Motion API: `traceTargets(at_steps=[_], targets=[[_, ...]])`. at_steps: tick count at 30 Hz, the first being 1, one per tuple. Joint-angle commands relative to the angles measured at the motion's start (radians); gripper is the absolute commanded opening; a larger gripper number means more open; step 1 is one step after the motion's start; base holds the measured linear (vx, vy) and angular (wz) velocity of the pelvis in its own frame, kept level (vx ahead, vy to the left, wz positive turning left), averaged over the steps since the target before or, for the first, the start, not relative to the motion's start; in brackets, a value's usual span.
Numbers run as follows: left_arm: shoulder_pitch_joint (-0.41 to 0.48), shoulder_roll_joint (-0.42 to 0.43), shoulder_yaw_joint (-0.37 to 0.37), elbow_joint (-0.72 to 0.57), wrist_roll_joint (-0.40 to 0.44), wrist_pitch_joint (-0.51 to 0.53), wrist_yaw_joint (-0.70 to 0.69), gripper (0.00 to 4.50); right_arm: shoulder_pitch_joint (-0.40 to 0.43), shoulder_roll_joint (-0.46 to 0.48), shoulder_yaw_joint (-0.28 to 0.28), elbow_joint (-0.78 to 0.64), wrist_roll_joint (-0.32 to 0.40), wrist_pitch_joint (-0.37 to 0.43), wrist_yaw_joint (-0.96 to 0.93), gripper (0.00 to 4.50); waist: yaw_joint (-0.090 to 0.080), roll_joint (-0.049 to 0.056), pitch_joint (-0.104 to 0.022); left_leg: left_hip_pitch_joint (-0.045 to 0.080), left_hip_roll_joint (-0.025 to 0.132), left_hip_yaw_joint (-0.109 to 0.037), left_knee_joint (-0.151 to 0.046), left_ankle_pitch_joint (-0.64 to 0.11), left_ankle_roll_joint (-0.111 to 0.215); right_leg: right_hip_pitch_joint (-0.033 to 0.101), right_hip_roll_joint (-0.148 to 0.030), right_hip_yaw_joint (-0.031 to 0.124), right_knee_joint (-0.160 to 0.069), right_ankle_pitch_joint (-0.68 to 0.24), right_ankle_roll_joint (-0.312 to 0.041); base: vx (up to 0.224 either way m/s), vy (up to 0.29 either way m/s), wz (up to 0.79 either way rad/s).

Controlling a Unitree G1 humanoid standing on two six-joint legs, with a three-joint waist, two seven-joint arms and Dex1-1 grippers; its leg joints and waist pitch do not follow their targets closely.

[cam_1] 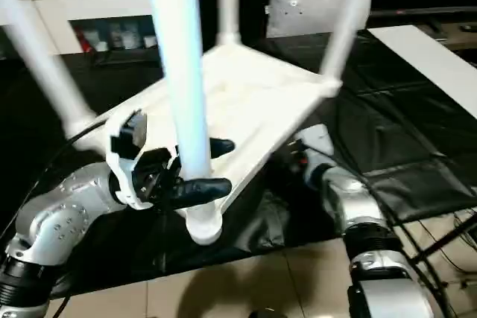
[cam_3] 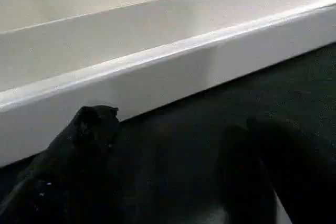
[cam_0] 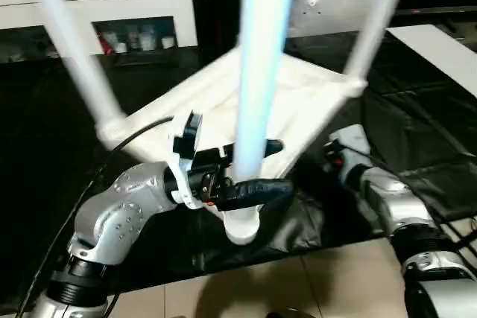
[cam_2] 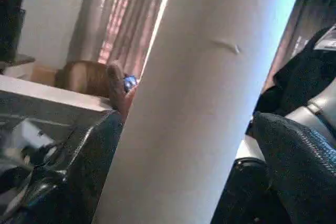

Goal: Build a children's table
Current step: Rotate table base

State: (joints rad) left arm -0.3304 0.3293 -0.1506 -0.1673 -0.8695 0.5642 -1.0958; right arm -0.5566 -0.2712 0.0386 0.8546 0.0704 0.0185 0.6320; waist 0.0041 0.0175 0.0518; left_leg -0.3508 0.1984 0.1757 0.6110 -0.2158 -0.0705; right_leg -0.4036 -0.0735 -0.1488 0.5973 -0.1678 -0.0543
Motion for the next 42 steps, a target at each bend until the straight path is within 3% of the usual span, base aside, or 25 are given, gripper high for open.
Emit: traceTargets(at_steps=[1,7,12,16,19,23,24,29,30,32,33,34,35,37,42], targets=[[-0.024,-0.015,-0.034,-0.046,-0.022,0.019,-0.009,4.43,-0.032,0.037,0.042,-0.01,0.002,-0.028,0.057,4.5,0.011,-0.01,-0.066,-0.013,0.03,-0.009,-0.059,-0.096,0.076,0.069,-0.073,0.068,-0.079,-0.357,-0.096,0.0,0.0,0.0],[-0.035,-0.052,-0.044,-0.049,-0.022,0.034,0.022,4.43,-0.03,0.098,0.087,-0.001,-0.014,-0.065,0.121,4.5,0.008,-0.011,-0.067,-0.011,0.036,-0.011,-0.061,-0.091,0.078,0.07,-0.074,0.071,-0.072,-0.29,-0.139,0.0,0.0,0.0],[-0.057,-0.101,-0.045,-0.01,0.043,-0.021,0.065,4.43,-0.041,0.156,0.097,0.02,-0.02,-0.092,0.114,4.5,0.007,-0.014,-0.063,-0.009,0.037,-0.012,-0.063,-0.128,0.059,0.071,-0.078,0.071,-0.081,-0.356,-0.12,0.0,0.0,0.0],[-0.069,-0.139,-0.047,0.011,0.091,-0.06,0.102,4.43,-0.048,0.162,0.095,0.035,-0.034,-0.11,0.102,4.5,0.007,-0.017,-0.065,-0.007,0.037,-0.012,-0.062,-0.12,0.06,0.069,-0.078,0.072,-0.082,-0.35,-0.116,0.0,0.0,0.0],[-0.087,-0.174,-0.051,0.057,0.168,-0.116,0.171,4.43,-0.057,0.153,0.07,0.058,-0.04,-0.106,0.055,4.5,0.01,-0.015,-0.065,-0.004,0.038,-0.011,-0.062,-0.117,0.062,0.066,-0.076,0.072,-0.082,-0.341,-0.12,0.0,0.0,0.0],[-0.119,-0.207,-0.064,0.142,0.296,-0.223,0.243,4.43,-0.063,0.127,-0.013,0.074,0.017,-0.087,0.035,4.5,0.014,-0.017,-0.068,-0.007,0.035,-0.012,-0.06,-0.113,0.069,0.071,-0.077,0.072,-0.082,-0.329,-0.107,0.0,0.0,0.0],[-0.132,-0.233,-0.065,0.174,0.334,-0.261,0.284,4.43,-0.053,0.114,-0.034,0.062,0.029,-0.097,0.024,4.5,0.015,-0.012,-0.069,-0.009,0.036,-0.012,-0.06,-0.105,0.075,0.073,-0.078,0.071,-0.079,-0.314,-0.109,0.0,0.0,0.0],[-0.163,-0.299,-0.069,0.26,0.421,-0.313,0.408,4.43,-0.028,0.074,-0.082,0.044,0.034,-0.158,-0.046,4.5,0.027,-0.012,-0.072,-0.006,0.038,-0.011,-0.058,-0.096,0.08,0.07,-0.077,0.069,-0.082,-0.292,-0.114,0.0,0.0,0.0],[-0.166,-0.301,-0.075,0.281,0.449,-0.327,0.424,4.43,-0.024,0.054,-0.093,0.031,0.034,-0.111,-0.069,4.5,0.035,0.001,-0.072,-0.001,0.037,-0.011,-0.057,-0.101,0.077,0.069,-0.078,0.068,-0.082,-0.297,-0.117,0.0,0.0,0.0],[-0.167,-0.298,-0.081,0.291,0.464,-0.333,0.426,4.43,-0.021,0.043,-0.099,0.022,0.034,-0.084,-0.078,4.5,0.034,-0.012,-0.07,-0.004,0.034,-0.011,-0.059,-0.11,0.081,0.071,-0.074,0.066,-0.085,-0.305,-0.11,0.0,0.0,0.0],[-0.164,-0.29,-0.086,0.294,0.476,-0.343,0.421,4.43,-0.018,0.033,-0.102,0.011,0.035,-0.071,-0.075,4.5,0.035,-0.013,-0.071,-0.007,0.03,-0.011,-0.057,-0.115,0.083,0.074,-0.076,0.065,-0.088,-0.331,-0.097,0.0,0.0,0.0],[-0.161,-0.282,-0.092,0.3,0.491,-0.358,0.414,4.43,-0.013,0.025,-0.104,-0.001,0.036,-0.065,-0.066,4.5,0.039,0.001,-0.072,-0.006,0.029,-0.012,-0.056,-0.111,0.084,0.072,-0.077,0.064,-0.089,-0.338,-0.091,0.0,0.0,0.0],[-0.158,-0.269,-0.098,0.301,0.501,-0.361,0.407,4.43,-0.007,0.016,-0.104,-0.015,0.037,-0.067,-0.054,4.5,0.036,-0.005,-0.071,-0.008,0.03,-0.012,-0.057,-0.115,0.085,0.072,-0.074,0.063,-0.092,-0.341,-0.083,0.0,0.0,0.0],[-0.141,-0.226,-0.112,0.302,0.531,-0.375,0.373,4.43,0.016,-0.011,-0.094,-0.055,0.025,-0.095,-0.022,4.5,0.035,-0.007,-0.071,-0.01,0.028,-0.012,-0.056,-0.121,0.09,0.072,-0.074,0.061,-0.094,-0.358,-0.064,0.0,0.0,0.0],[-0.06,-0.055,-0.161,0.273,0.606,-0.404,0.239,4.43,0.078,-0.063,-0.113,-0.169,0.051,-0.087,0.012,4.5,0.032,0.0,-0.071,-0.008,0.028,-0.014,-0.058,-0.127,0.097,0.067,-0.073,0.059,-0.095,-0.377,-0.058,0.0,0.0,0.0]])
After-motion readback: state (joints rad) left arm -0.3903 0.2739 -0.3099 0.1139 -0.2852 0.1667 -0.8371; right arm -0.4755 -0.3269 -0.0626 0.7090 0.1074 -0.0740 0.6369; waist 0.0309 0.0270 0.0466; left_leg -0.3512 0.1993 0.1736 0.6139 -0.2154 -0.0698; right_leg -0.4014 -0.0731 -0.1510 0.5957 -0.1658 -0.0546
